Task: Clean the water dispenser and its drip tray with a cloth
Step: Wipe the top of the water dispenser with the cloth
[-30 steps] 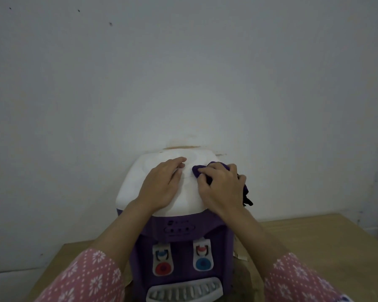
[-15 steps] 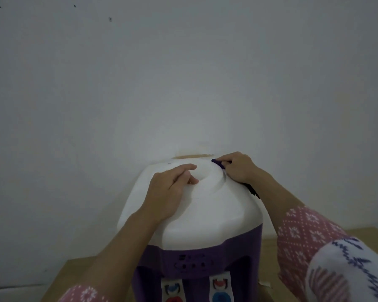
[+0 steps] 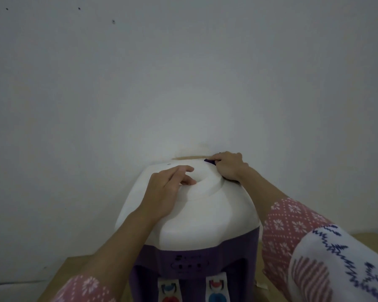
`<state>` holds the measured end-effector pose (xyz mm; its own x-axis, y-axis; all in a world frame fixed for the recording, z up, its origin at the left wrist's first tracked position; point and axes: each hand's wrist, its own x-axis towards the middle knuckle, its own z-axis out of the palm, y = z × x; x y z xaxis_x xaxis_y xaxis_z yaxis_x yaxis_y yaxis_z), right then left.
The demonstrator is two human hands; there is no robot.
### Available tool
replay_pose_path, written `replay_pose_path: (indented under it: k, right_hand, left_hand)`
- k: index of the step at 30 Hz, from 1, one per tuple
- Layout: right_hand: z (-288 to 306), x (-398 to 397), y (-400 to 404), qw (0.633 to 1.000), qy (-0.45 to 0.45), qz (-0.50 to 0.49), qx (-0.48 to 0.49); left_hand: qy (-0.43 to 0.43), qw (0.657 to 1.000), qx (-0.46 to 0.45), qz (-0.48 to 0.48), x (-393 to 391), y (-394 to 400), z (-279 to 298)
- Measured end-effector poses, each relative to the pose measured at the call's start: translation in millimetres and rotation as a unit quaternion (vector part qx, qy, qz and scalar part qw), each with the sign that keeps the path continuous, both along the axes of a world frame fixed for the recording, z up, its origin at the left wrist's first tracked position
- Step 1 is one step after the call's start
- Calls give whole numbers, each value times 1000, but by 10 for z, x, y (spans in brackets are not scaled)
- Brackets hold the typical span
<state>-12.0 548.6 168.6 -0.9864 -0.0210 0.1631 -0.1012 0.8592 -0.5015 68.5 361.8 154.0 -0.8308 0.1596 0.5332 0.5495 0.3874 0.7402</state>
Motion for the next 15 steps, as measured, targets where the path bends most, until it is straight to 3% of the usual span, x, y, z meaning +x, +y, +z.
replay_pose_path:
  k: [9,15]
  right_hand:
    - [-160,733,-14,991,83,-89,-48]
    - [-315,1265,-285,966,189,-169,56]
  left_hand:
    - [1,1000,4,14,95,37,6]
    - [14,998,-43,45,178,45,8]
